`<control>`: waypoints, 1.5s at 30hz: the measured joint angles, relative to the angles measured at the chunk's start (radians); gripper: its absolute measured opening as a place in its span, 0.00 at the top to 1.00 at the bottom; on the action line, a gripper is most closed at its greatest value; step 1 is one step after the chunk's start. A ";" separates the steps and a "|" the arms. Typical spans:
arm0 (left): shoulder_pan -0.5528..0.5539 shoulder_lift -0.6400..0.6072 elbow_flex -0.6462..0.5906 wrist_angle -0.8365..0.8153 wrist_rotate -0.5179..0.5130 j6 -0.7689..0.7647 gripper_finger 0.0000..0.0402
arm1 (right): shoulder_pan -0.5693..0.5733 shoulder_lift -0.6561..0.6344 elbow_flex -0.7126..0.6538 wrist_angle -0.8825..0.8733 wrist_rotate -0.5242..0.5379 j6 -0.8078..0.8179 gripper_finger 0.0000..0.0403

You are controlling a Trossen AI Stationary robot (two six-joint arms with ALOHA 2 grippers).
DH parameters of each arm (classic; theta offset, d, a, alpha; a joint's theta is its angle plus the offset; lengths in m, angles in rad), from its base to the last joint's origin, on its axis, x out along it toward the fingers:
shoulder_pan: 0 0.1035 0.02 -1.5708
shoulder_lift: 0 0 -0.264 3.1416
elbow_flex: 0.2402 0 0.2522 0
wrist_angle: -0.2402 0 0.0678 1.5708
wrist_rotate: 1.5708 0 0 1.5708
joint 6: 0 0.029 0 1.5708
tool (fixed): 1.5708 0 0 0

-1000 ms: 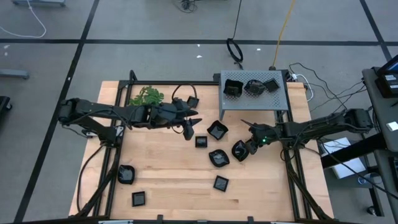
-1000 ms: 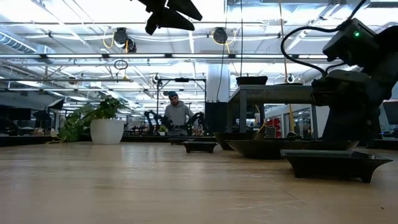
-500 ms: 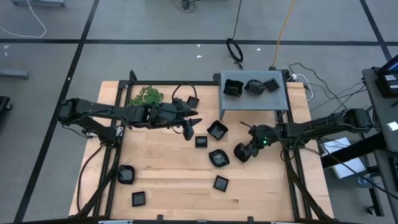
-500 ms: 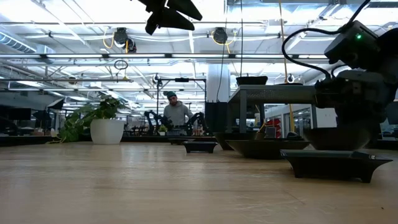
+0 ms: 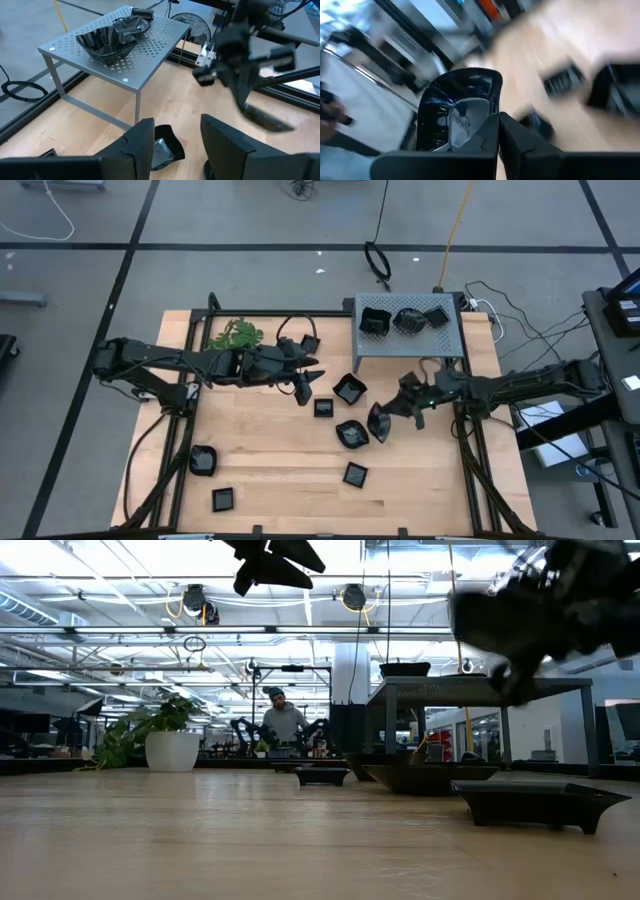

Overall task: Pick & Place Mini shaped plates
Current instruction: Stack the leaf shaped plate on top of the leaf shaped plates on the shelf

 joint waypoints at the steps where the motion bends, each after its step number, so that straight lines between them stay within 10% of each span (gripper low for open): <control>1: 0.000 0.000 0.000 0.000 0.000 0.000 0.59 | -0.003 -0.015 0.001 0.035 0.018 -0.004 1.00; 11: 0.011 0.000 0.000 -0.028 0.000 0.032 0.59 | -0.128 -0.089 0.091 0.020 0.156 -0.113 1.00; 18: 0.054 0.000 0.000 -0.027 0.000 0.121 0.59 | -0.252 -0.089 0.343 -0.426 0.176 -0.346 1.00; 23: 0.082 0.000 0.000 -0.026 0.000 0.176 0.59 | -0.332 -0.089 0.537 -0.720 0.384 -0.446 1.00; 29: 0.108 0.000 0.000 -0.027 0.000 0.185 0.59 | -0.405 -0.090 0.598 -0.770 0.748 -0.107 1.00; 45: 0.172 0.000 0.000 0.004 -0.001 0.200 0.59 | -0.568 -0.056 0.514 -0.784 0.930 0.094 1.00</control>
